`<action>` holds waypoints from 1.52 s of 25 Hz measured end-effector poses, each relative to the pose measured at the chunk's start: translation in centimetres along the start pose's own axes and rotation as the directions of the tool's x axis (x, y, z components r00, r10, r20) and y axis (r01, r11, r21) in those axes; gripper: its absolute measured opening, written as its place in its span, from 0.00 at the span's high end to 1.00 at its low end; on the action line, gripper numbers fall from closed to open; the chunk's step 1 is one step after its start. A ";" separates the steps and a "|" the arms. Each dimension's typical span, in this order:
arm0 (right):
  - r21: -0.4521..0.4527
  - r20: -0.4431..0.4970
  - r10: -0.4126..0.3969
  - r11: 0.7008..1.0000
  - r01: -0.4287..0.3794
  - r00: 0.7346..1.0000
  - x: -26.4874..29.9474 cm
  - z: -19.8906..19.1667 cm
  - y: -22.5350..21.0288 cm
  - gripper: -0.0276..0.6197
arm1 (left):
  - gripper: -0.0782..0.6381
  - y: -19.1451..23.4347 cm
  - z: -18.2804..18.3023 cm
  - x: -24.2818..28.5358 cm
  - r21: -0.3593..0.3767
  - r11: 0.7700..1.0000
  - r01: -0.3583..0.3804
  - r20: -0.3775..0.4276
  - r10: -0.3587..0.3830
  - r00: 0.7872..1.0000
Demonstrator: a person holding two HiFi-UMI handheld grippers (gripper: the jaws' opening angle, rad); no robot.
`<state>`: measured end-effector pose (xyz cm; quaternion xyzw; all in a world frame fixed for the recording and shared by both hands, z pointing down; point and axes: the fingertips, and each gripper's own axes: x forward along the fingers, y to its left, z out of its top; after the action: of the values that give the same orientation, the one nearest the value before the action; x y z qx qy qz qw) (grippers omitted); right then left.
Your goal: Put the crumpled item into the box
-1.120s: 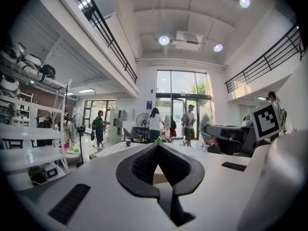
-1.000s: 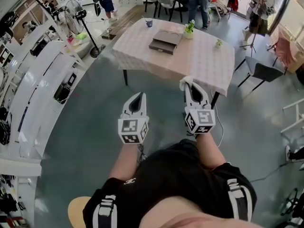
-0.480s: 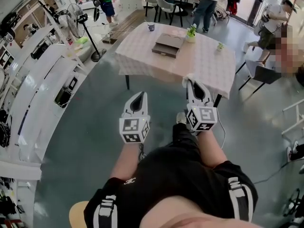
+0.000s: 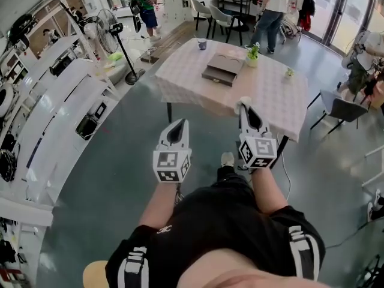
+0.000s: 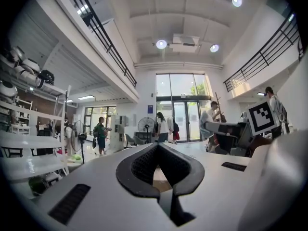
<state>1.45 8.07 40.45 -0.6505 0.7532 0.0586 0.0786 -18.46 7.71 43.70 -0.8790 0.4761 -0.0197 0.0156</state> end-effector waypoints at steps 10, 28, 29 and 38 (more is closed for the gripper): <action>-0.001 -0.033 0.045 0.999 -0.045 0.998 15.3 -3.6 -7.0 0.89 | 0.90 4.7 -1.3 17.0 -0.041 0.999 -0.032 -0.047 0.030 0.998; -0.004 -0.081 0.070 0.998 -0.071 0.994 41.8 -6.6 -23.3 0.89 | 0.90 8.8 2.9 47.2 -0.023 0.999 -0.043 -0.052 0.042 0.998; -0.004 -0.087 0.067 0.998 -0.068 0.994 42.4 -6.7 -23.7 0.89 | 0.90 8.9 3.0 47.8 -0.020 0.999 -0.042 -0.053 0.041 0.998; 0.035 -0.123 0.067 0.997 -0.063 0.990 45.8 -8.4 -24.0 0.89 | 0.90 10.9 2.9 50.3 -0.021 0.999 -0.040 -0.072 0.038 0.997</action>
<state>18.39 -41.53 40.11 -0.6267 0.7782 0.0090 0.0400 0.06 -40.37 41.33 -0.8684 0.4936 -0.0458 -0.0107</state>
